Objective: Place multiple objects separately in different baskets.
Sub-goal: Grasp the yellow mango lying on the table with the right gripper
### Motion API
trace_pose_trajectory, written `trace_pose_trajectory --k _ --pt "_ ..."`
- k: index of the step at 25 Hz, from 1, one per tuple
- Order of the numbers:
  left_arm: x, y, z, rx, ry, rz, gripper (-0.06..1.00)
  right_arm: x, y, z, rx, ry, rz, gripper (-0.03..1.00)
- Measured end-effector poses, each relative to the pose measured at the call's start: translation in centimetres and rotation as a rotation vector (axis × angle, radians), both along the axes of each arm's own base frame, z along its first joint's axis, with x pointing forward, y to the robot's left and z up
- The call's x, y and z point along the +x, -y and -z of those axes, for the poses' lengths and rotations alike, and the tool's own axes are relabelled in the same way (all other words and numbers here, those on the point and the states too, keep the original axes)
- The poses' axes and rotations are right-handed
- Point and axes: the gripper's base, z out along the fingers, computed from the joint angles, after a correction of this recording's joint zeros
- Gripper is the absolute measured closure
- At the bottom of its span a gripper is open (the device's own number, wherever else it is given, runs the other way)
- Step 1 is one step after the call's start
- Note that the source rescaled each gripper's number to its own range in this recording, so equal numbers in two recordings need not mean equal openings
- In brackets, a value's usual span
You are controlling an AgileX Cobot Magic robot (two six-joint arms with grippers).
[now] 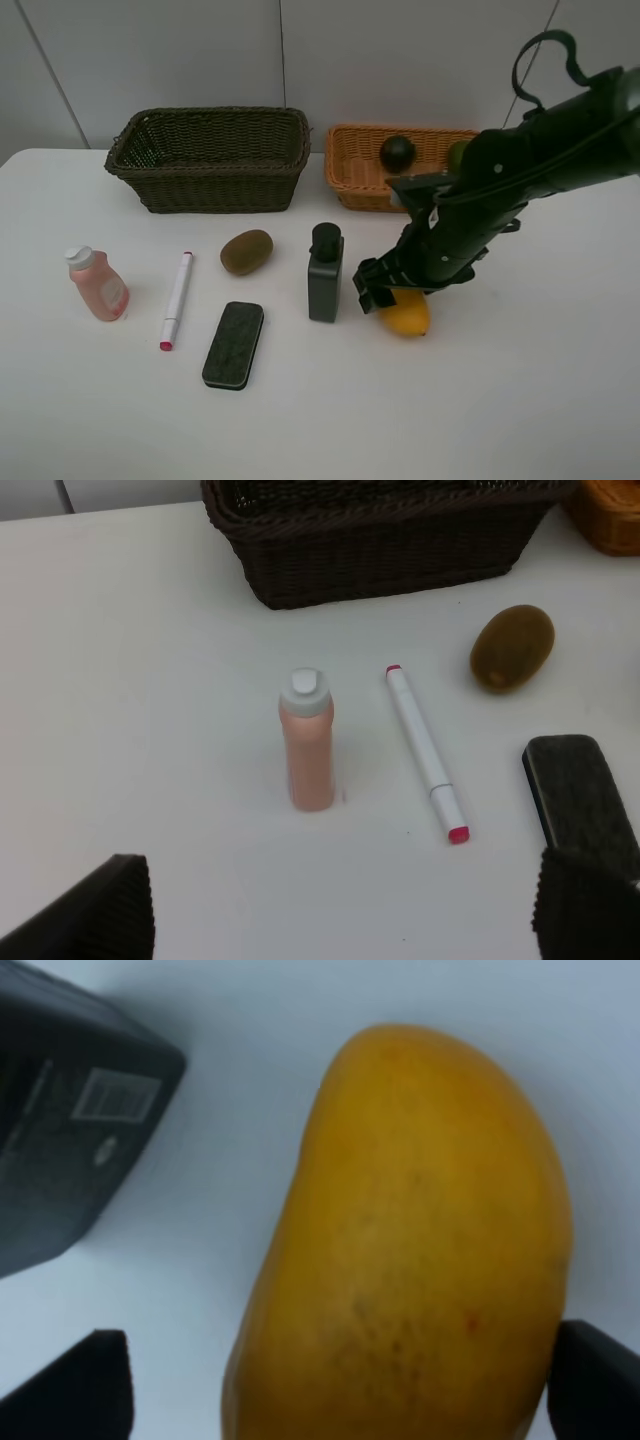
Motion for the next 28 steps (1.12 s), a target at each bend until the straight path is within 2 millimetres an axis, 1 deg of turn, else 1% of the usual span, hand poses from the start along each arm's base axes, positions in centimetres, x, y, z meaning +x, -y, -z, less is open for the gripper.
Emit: trace_pose_trajectory --k 9,17,19,20,21,22,23,28 --pt "0.0 0.0 0.0 0.0 0.0 0.0 -0.05 0.1 -0.1 1.6 -0.017 -0.032 0.004 -0.03" --pt "0.0 0.0 0.0 0.0 0.0 0.0 -0.05 0.1 -0.1 1.7 -0.014 -0.035 0.009 -0.03" --pt "0.0 0.0 0.0 0.0 0.0 0.0 -0.05 0.1 -0.1 1.7 -0.013 -0.033 0.009 0.03" --pt "0.0 0.0 0.0 0.0 0.0 0.0 -0.05 0.1 -0.1 1.7 -0.012 -0.031 0.009 0.09" --pt "0.0 0.0 0.0 0.0 0.0 0.0 -0.05 0.2 -0.1 1.7 -0.011 -0.03 0.009 0.18" --pt "0.0 0.0 0.0 0.0 0.0 0.0 -0.05 0.2 -0.1 1.7 -0.011 -0.029 0.01 0.32" --pt "0.0 0.0 0.0 0.0 0.0 0.0 -0.05 0.2 -0.1 1.7 -0.01 -0.029 0.01 0.39" --pt "0.0 0.0 0.0 0.0 0.0 0.0 -0.05 0.2 -0.1 1.7 -0.009 -0.03 0.018 0.39"
